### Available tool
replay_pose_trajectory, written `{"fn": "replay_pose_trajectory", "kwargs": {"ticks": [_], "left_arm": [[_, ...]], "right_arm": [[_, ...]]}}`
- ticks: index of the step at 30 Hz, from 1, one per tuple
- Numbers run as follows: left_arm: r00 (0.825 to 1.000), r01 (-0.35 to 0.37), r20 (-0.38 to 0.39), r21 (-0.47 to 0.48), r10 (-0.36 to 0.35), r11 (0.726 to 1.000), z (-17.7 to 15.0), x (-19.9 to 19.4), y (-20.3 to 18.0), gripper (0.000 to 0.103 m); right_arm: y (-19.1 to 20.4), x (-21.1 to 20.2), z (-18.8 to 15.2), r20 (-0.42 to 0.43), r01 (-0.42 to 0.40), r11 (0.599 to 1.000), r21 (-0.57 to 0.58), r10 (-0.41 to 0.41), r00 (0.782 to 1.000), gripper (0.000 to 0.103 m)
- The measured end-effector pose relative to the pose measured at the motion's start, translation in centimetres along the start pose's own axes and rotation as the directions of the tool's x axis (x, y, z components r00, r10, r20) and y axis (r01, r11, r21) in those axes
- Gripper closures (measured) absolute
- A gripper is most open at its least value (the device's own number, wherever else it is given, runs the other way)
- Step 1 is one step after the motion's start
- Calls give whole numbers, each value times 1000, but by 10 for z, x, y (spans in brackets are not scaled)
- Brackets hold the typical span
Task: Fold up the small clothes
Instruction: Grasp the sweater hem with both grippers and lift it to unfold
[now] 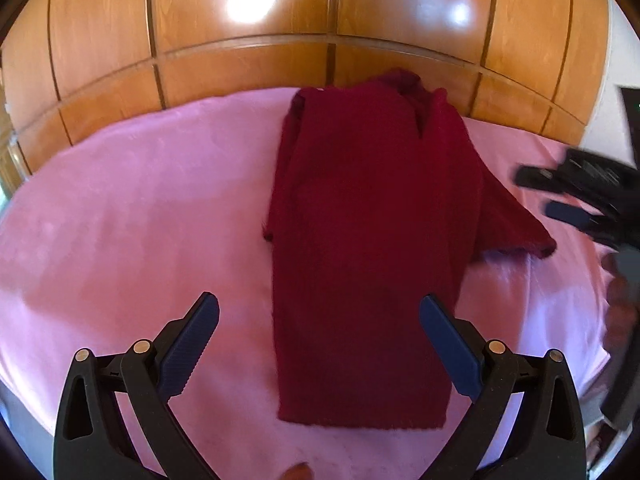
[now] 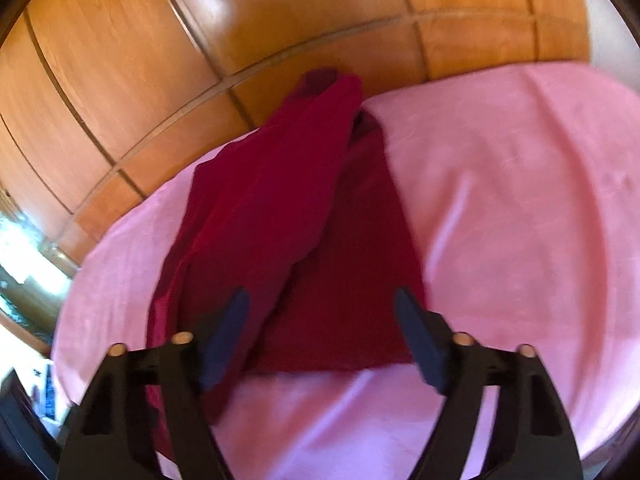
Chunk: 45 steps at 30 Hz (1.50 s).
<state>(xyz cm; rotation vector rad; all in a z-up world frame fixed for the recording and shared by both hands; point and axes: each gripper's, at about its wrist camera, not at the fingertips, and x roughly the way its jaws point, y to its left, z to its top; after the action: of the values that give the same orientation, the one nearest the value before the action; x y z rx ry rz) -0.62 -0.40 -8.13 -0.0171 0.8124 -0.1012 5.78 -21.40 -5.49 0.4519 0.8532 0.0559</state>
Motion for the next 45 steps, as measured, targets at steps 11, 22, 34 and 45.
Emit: {"fn": "replay_pose_trajectory", "kwargs": {"ticks": [11,22,34,45], "left_arm": [[991,115,-74,74,-109,991,-14,13,-6,97],[987,107,136,-194,-81,975,88,-24,115,97],[942,-278,52,-434,332,857,230,54,252,87],[998,60,30,-334,-53,941,145,74,183,37]], "right_arm": [[29,58,19,-102,-136,991,-23,132,986,93],[-70,-38,85,167,140,988,-65,-128,978,95],[-181,-14,169,159,458,884,98,-468,869,33],[-114,-29,75,17,50,998,-28,-50,999,32]]}}
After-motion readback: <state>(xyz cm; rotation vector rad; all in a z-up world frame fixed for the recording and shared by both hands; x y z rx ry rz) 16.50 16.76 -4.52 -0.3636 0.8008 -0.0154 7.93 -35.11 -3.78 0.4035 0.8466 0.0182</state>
